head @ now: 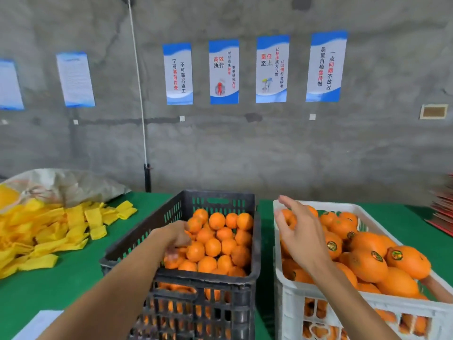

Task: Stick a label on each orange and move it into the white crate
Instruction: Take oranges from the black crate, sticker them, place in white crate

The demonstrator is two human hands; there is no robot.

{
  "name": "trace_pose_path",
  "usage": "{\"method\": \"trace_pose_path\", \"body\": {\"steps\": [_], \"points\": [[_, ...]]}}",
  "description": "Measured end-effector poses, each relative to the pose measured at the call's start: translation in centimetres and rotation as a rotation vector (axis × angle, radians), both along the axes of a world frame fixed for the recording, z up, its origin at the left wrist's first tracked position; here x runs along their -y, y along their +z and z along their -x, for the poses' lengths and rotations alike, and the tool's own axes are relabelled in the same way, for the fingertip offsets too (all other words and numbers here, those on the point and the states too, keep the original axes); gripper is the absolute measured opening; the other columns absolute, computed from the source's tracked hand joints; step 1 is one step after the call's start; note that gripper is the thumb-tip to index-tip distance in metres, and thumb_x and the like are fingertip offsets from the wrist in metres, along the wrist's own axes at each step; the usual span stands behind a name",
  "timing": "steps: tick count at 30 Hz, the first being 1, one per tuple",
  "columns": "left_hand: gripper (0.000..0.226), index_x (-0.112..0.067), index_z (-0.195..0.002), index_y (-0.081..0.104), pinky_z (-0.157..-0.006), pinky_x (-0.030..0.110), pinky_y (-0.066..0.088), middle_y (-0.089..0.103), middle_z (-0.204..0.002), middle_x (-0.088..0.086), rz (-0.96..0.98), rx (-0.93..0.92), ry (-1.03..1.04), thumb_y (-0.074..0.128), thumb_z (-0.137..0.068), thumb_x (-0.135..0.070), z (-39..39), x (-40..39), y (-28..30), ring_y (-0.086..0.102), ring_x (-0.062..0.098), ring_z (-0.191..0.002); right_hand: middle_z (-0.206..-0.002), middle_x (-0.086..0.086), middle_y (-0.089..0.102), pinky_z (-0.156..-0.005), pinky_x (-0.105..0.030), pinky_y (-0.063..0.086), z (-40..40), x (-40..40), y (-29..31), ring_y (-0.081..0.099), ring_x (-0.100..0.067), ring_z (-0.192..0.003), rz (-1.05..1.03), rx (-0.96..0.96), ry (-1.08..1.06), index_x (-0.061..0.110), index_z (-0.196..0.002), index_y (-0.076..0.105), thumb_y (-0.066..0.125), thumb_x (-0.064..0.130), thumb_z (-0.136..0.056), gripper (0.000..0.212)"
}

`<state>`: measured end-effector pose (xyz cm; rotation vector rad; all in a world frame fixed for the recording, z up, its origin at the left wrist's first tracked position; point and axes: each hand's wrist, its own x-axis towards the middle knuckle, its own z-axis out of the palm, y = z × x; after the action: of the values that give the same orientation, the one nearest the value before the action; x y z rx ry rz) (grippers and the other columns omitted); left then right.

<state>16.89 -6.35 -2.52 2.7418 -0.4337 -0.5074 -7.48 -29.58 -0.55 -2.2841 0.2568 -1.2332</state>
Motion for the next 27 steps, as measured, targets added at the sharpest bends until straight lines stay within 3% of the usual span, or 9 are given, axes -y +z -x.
{"method": "trace_pose_path", "body": {"steps": [3, 4, 6, 10, 12, 15, 20, 24, 27], "points": [[0.066, -0.011, -0.163, 0.028, -0.107, 0.055, 0.051, 0.03, -0.166, 0.023, -0.235, -0.248, 0.017, 0.055, -0.108, -0.037, -2.6, -2.5, -1.9, 0.062, 0.039, -0.126, -0.134, 0.004, 0.067, -0.11, -0.034, 0.045, -2.6, -2.4, -0.7, 0.059, -0.015, -0.127, -0.029, -0.008, 0.108, 0.018, -0.138, 0.062, 0.065, 0.026, -0.1, 0.04], [0.075, -0.011, -0.166, 0.021, -0.116, 0.054, 0.043, 0.017, -0.172, 0.02, -0.285, -0.311, -0.005, 0.057, -0.107, -0.04, -2.9, -2.4, -2.4, 0.047, 0.04, -0.144, -0.134, 0.005, 0.066, -0.11, -0.035, 0.046, -3.4, -3.2, -1.1, 0.059, -0.013, -0.127, -0.023, -0.031, 0.137, 0.019, -0.14, 0.06, 0.065, 0.026, -0.1, 0.041], [0.087, -0.01, -0.167, 0.01, -0.123, 0.053, 0.033, 0.005, -0.174, 0.017, -0.28, -0.406, 0.014, 0.062, -0.105, -0.041, -3.0, -1.5, -2.4, 0.027, 0.04, -0.156, -0.134, 0.009, 0.066, -0.108, -0.034, 0.047, -5.0, -4.3, -1.7, 0.059, -0.007, -0.126, -0.013, -0.121, 0.22, 0.024, -0.144, 0.057, 0.065, 0.028, -0.1, 0.045], [0.084, -0.009, -0.164, 0.022, -0.117, 0.05, 0.044, 0.031, -0.167, 0.021, -0.272, -0.262, 0.031, 0.068, -0.101, -0.038, -4.5, 0.7, -1.9, 0.047, 0.037, -0.145, -0.116, 0.017, 0.071, -0.094, -0.011, 0.048, -6.6, -4.1, -2.5, 0.062, 0.005, -0.11, -0.067, -0.333, 0.371, 0.027, -0.141, 0.059, 0.065, 0.031, -0.1, 0.042], [0.086, -0.014, -0.166, 0.019, -0.114, 0.049, 0.046, 0.03, -0.167, 0.019, -0.265, -0.178, -0.007, 0.07, -0.101, -0.036, -5.6, 2.1, -1.7, 0.047, 0.04, -0.144, -0.113, 0.019, 0.071, -0.087, -0.004, 0.044, -6.8, -3.5, -2.8, 0.061, 0.008, -0.109, -0.056, -0.375, 0.375, 0.029, -0.14, 0.061, 0.062, 0.033, -0.102, 0.038], [0.084, -0.017, -0.168, 0.017, -0.105, 0.042, 0.044, 0.035, -0.16, 0.012, -0.243, -0.148, -0.022, 0.068, -0.102, -0.033, -6.8, 4.5, -2.3, 0.04, 0.037, -0.149, -0.111, 0.021, 0.07, -0.083, -0.001, 0.043, -7.3, -3.1, -3.2, 0.059, 0.011, -0.107, -0.058, -0.393, 0.37, 0.035, -0.135, 0.063, 0.062, 0.032, -0.102, 0.033], [0.101, -0.038, -0.166, 0.02, -0.115, 0.052, 0.045, 0.021, -0.163, 0.015, -0.156, -0.252, -0.056, 0.085, -0.088, -0.032, -7.2, 7.6, -3.6, 0.052, 0.041, -0.135, -0.108, 0.023, 0.072, -0.08, -0.003, 0.045, -7.9, -3.0, -3.8, 0.06, 0.011, -0.107, -0.111, -0.374, 0.363, 0.039, -0.123, 0.07, 0.061, 0.026, -0.102, 0.026], [0.102, -0.031, -0.166, 0.02, -0.113, 0.054, 0.047, 0.012, -0.17, 0.016, -0.136, -0.213, -0.037, 0.084, -0.088, -0.018, -6.8, 8.0, -4.2, 0.051, 0.044, -0.138, -0.105, 0.023, 0.073, -0.077, -0.002, 0.045, -7.7, -3.0, -3.9, 0.061, 0.011, -0.105, -0.17, -0.356, 0.377, 0.039, -0.119, 0.072, 0.059, 0.028, -0.103, 0.023], [0.093, -0.021, -0.164, 0.026, -0.111, 0.054, 0.049, 0.027, -0.166, 0.022, -0.174, -0.205, 0.008, 0.082, -0.09, -0.015, -5.9, 7.5, -3.7, 0.06, 0.043, -0.131, -0.104, 0.023, 0.072, -0.074, 0.0, 0.044, -7.5, -3.1, -3.7, 0.061, 0.011, -0.103, -0.17, -0.372, 0.376, 0.038, -0.118, 0.073, 0.057, 0.028, -0.104, 0.023]]}}
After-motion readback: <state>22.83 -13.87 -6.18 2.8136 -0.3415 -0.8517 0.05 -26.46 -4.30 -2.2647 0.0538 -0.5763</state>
